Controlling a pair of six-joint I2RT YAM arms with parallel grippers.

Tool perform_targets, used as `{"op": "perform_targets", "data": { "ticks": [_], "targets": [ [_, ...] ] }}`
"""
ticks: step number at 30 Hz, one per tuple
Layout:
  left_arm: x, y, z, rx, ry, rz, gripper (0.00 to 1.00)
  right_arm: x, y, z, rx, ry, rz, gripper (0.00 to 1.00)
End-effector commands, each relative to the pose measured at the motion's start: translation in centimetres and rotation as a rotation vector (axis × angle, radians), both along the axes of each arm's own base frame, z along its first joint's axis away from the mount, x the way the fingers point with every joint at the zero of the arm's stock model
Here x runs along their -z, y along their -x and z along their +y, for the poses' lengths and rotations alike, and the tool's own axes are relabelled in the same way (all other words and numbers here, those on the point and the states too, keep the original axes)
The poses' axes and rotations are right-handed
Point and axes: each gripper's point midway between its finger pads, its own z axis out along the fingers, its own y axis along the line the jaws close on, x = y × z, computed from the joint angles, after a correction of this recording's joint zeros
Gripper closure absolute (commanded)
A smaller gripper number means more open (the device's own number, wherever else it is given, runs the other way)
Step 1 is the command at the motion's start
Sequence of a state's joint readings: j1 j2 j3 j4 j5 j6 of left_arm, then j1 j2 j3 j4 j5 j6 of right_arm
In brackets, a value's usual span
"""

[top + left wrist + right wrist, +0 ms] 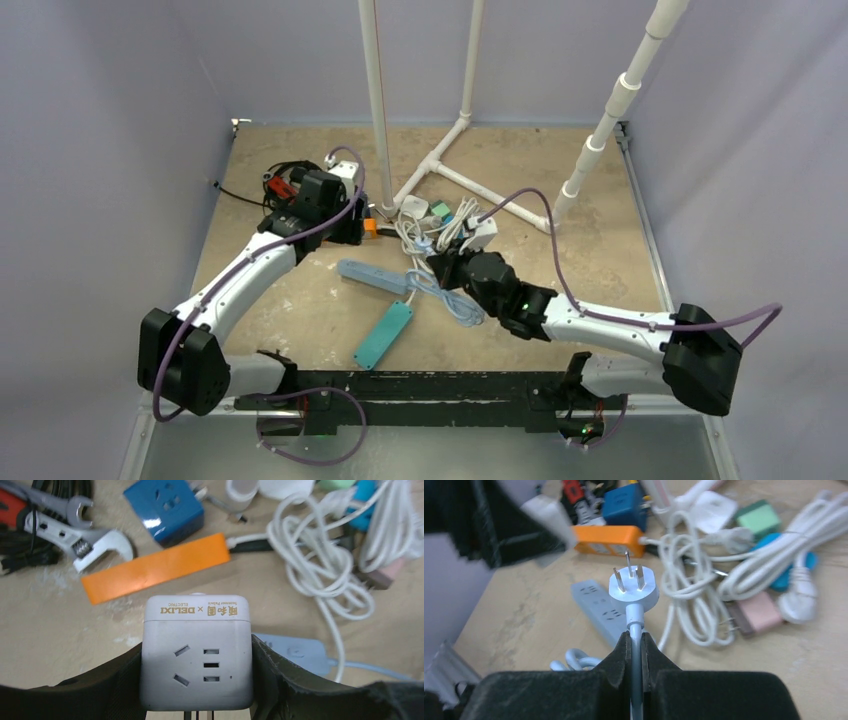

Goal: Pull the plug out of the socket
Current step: Place the plug at the center of the board.

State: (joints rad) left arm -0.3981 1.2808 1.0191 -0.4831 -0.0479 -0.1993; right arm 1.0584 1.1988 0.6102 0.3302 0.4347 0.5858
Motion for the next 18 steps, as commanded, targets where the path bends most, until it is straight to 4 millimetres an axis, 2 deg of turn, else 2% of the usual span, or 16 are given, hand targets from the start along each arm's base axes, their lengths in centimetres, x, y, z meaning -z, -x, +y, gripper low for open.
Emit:
{"op": "perform_targets", "data": {
  "ticks": [1,5,9,11,13,15,18],
  "targets": [
    [3.1,0.7,4.0,-0.152,-0.091,0.067,1.00,-1.1,-3.6,-4.1,0.185,-0.096,0.036,1.00],
    [6.7,2.1,3.4,-0.117,-0.071,0.182,0.93,0.2,-3.9,-5.1,0.214,-0.107,0.058,0.98],
    [8.8,2.6,3.8,-0.128,-0.110,0.259,0.83,2.3,-4.3,-5.6,0.231,-0.096,0.098,0.66],
    [9.4,2.7,3.8,-0.132,-0.114,0.279,0.70,2.6,-4.2,-5.5,0.216,-0.100,0.101,0.61],
    [10.0,3.0,3.6,-0.129,-0.112,0.305,0.51,2.4,-3.9,-5.4,0.191,-0.105,0.097,0.46],
    [10.5,3.1,3.7,-0.132,-0.122,0.324,0.37,2.0,-3.8,-5.5,0.185,-0.104,0.089,0.30],
    [10.2,2.9,4.0,-0.148,-0.128,0.309,0.16,0.6,-3.7,-6.0,0.184,-0.112,0.063,0.13]
  ]
}}
